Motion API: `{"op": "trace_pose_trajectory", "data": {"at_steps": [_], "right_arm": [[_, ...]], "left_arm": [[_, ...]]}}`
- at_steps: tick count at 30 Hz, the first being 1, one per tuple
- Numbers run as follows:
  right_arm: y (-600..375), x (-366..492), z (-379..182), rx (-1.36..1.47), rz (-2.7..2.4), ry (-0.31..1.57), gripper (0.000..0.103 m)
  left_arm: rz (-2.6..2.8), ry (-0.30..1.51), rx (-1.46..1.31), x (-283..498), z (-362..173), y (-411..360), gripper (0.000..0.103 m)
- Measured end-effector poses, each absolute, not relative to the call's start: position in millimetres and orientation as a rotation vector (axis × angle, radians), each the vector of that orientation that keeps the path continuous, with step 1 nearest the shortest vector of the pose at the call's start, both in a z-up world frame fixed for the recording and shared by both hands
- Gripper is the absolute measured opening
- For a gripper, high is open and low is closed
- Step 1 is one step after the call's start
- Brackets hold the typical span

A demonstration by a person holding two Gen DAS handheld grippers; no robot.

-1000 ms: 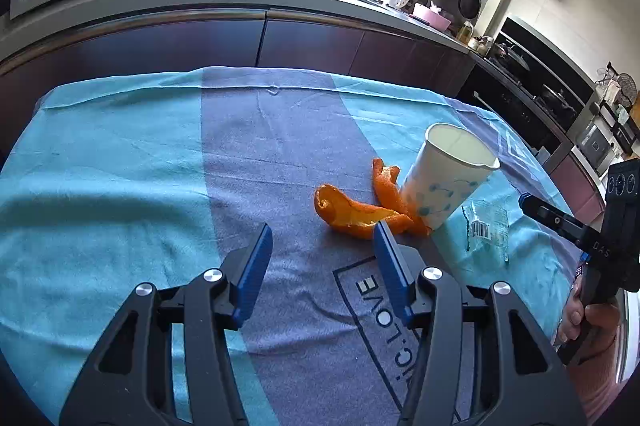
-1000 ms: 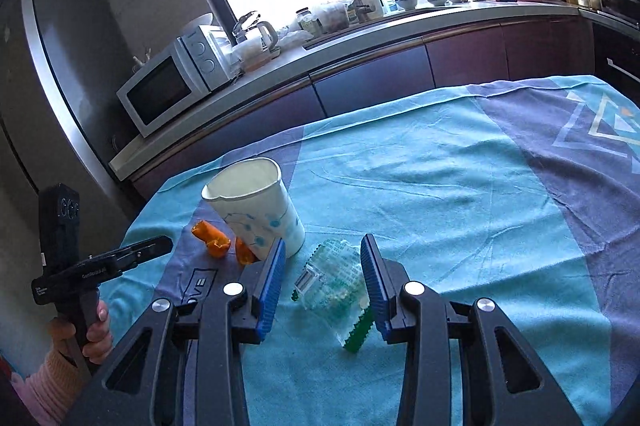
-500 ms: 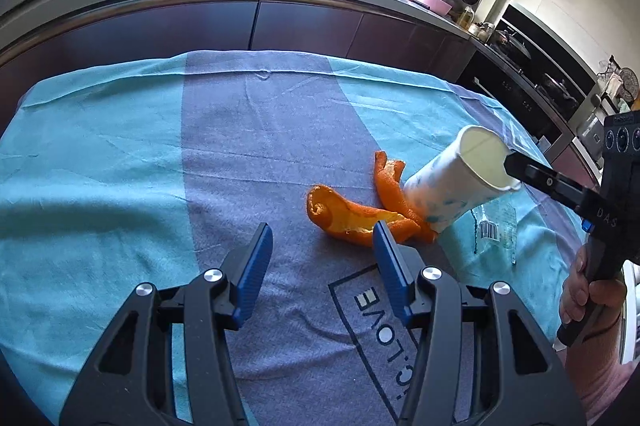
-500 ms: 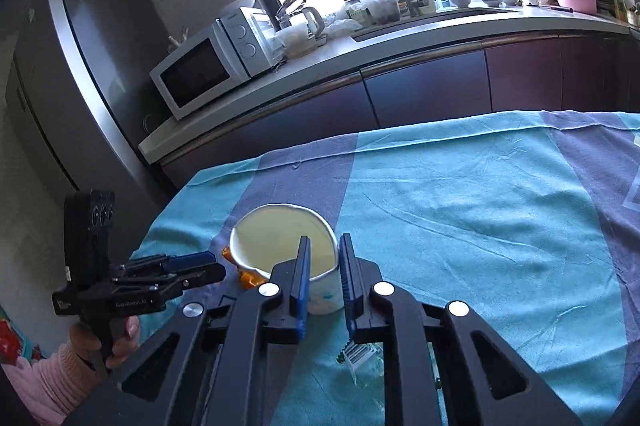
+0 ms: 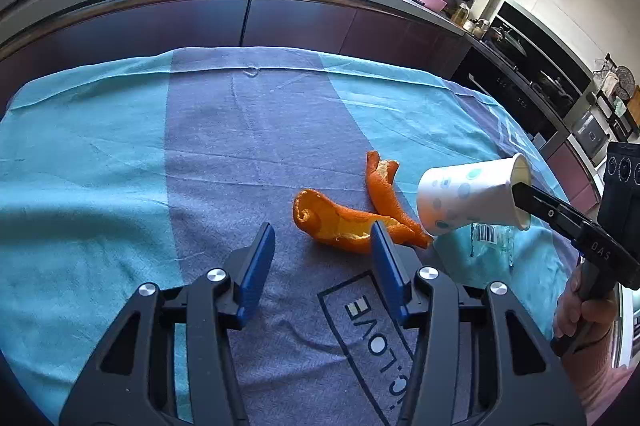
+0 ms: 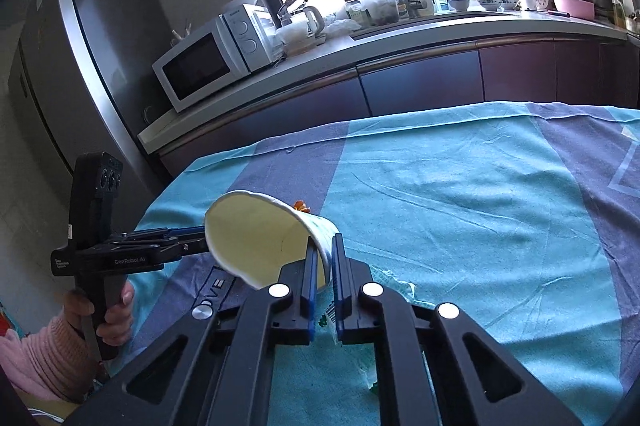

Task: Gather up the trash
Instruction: 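Grasp the white paper cup by its rim with the right gripper, then grasp the orange peel with the left gripper while the right gripper holds the cup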

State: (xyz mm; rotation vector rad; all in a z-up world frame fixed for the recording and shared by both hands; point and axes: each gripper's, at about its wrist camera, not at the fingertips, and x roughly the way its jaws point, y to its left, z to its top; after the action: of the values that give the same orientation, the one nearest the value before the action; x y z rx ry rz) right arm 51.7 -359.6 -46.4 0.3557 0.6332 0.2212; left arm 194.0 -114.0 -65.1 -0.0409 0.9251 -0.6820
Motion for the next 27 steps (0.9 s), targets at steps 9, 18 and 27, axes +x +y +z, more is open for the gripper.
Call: {"op": "trace_pose_trajectory", "data": {"at_steps": [9,18,27], "right_arm": [[-371.1,56.4,-46.2,0.425,0.221,0.625,0.005],[-373.7,58.1,-42.4,0.455,0.227,0.609,0.005],[-369.7,57.0,-39.5,0.46,0.239,0.599,0.005]], "left_arm": [[-0.7,0.96,-0.092,201.8,-69.5,-116.3,0.031],[-0.713,0.978,-0.098,209.3,-71.9,-125.7,0.038],[-0.719,0.962,-0.112,201.6,-67.9,-123.2,0.01]]}}
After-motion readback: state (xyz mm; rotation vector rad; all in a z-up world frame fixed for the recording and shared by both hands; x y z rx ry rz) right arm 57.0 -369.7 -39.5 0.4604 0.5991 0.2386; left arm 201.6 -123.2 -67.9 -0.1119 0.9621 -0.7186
